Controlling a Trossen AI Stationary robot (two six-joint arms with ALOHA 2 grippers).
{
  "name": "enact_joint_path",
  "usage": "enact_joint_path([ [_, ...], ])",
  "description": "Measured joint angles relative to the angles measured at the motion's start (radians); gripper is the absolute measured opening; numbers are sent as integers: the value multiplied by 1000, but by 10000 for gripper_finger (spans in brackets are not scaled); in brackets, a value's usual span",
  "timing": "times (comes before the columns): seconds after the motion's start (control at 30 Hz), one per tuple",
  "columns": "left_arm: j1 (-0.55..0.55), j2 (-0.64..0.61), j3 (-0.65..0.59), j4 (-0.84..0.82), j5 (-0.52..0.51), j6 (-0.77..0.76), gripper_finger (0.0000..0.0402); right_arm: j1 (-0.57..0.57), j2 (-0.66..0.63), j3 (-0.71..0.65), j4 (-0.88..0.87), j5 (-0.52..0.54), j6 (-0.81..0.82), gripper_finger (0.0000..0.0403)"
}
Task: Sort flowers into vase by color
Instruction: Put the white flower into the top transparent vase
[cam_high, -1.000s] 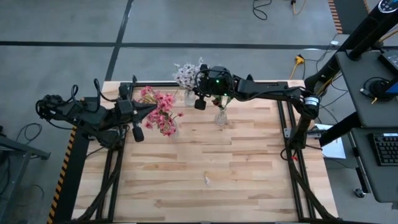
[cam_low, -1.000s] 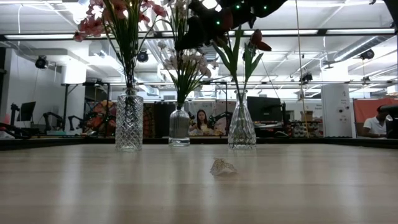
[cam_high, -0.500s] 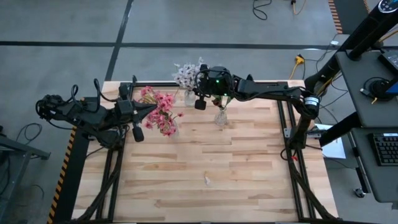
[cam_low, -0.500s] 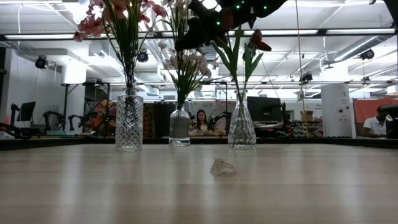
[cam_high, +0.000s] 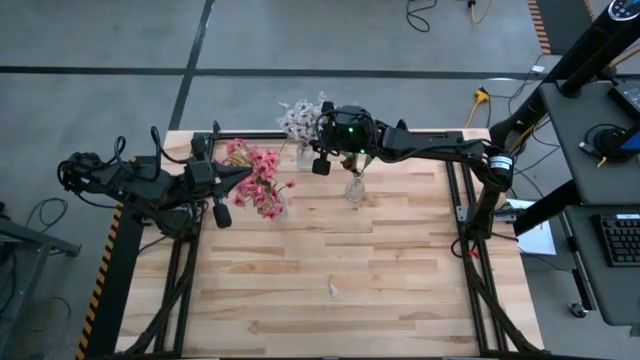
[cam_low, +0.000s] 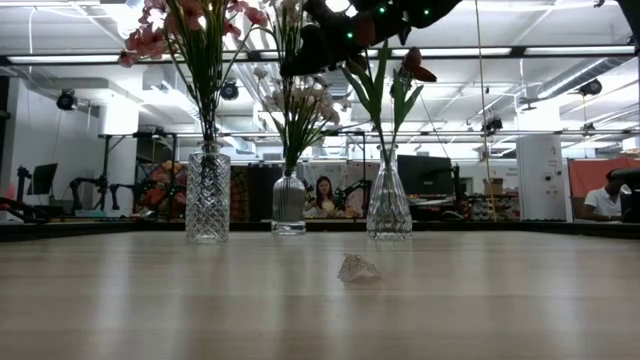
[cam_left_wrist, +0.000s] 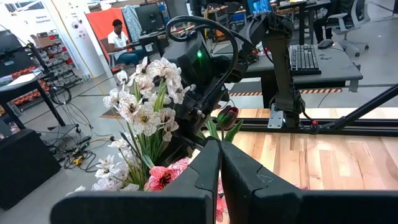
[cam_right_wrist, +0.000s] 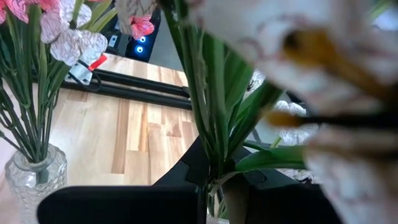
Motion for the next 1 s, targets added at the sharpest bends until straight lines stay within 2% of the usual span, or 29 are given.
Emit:
enact_joint_path([
  [0.53,0,0,0,0,0,0,0,-35,0,0,10,0,92,18],
  [1.0,0,0,0,0,0,0,0,-39,0,5,6,-1,97,18],
])
